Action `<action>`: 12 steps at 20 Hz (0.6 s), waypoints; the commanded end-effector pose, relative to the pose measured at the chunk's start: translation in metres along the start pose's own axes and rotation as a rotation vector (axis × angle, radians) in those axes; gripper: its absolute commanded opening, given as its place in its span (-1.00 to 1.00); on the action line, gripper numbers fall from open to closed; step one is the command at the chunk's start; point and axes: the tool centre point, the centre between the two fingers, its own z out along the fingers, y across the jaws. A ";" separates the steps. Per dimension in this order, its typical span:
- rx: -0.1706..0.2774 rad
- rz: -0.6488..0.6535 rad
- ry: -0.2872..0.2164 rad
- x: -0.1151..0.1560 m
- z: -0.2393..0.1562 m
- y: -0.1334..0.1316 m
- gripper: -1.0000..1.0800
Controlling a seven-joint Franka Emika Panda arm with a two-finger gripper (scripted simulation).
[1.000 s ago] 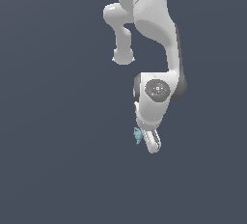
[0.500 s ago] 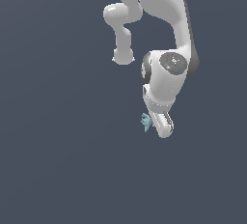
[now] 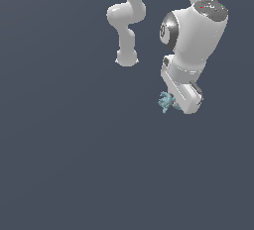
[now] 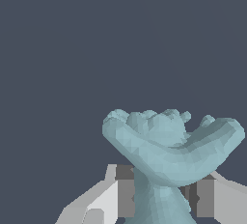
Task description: Pick up the object and move it to a goal position.
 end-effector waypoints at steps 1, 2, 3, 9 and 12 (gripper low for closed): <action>0.000 0.000 0.001 -0.014 -0.024 0.009 -1.00; 0.000 0.001 0.001 -0.020 -0.033 0.013 -1.00; 0.000 0.001 0.001 -0.025 -0.042 0.016 -1.00; 0.000 0.001 0.003 -0.052 -0.087 0.030 -1.00; 0.000 0.001 0.003 -0.061 -0.102 0.035 -1.00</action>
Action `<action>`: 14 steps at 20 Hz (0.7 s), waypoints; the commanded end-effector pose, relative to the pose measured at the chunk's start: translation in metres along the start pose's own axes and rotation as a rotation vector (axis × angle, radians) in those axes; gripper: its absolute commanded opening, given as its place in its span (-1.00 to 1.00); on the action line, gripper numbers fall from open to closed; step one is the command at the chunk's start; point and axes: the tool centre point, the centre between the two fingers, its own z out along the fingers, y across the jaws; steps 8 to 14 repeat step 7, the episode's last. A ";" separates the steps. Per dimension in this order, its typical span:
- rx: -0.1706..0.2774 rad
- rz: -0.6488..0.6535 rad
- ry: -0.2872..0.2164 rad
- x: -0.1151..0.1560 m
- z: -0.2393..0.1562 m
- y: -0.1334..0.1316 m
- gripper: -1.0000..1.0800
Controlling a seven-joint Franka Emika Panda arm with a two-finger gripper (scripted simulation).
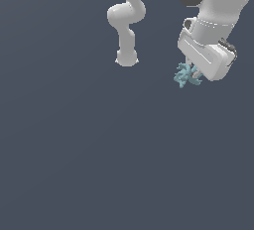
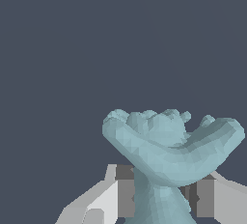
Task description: Pick up the object and move it to a goal position.
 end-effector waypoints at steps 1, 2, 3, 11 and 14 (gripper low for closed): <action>-0.001 0.001 0.001 -0.007 -0.011 0.004 -1.00; -0.001 0.001 0.001 -0.009 -0.015 0.005 -1.00; -0.001 0.000 0.000 -0.011 -0.017 0.005 -1.00; -0.001 0.000 0.000 -0.014 -0.022 0.006 -1.00; -0.001 0.000 0.000 -0.014 -0.022 0.006 -1.00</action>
